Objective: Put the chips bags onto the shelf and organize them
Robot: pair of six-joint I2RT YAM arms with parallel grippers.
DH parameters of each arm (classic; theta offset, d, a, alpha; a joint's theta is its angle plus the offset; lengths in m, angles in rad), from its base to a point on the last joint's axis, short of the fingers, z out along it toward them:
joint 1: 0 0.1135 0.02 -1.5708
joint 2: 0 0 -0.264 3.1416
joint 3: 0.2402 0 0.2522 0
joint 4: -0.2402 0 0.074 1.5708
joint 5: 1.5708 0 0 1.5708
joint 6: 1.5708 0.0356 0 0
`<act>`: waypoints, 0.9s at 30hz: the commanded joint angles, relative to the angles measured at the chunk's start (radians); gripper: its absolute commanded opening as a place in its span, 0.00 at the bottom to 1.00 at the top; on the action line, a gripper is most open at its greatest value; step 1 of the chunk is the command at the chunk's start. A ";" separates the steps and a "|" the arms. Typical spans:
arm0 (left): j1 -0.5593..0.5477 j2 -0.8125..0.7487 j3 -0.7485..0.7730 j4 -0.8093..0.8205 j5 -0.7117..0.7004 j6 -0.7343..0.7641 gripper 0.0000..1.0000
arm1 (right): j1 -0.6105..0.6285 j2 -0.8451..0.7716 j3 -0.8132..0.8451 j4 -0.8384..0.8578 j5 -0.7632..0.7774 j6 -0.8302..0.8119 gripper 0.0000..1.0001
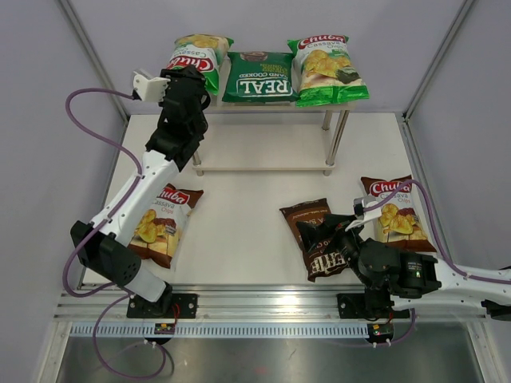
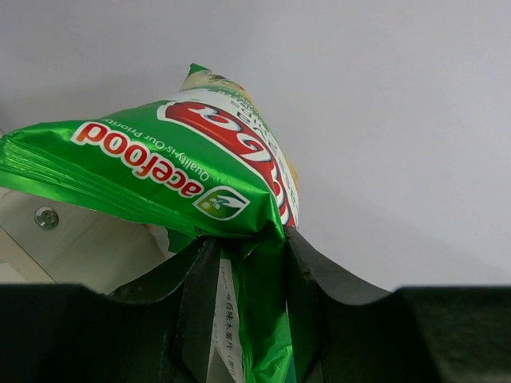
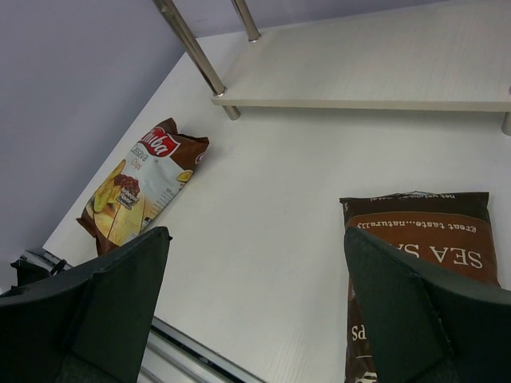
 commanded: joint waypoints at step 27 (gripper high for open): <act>0.008 -0.224 -0.224 0.090 0.042 0.042 0.78 | 0.001 0.134 0.126 -0.051 0.048 0.031 1.00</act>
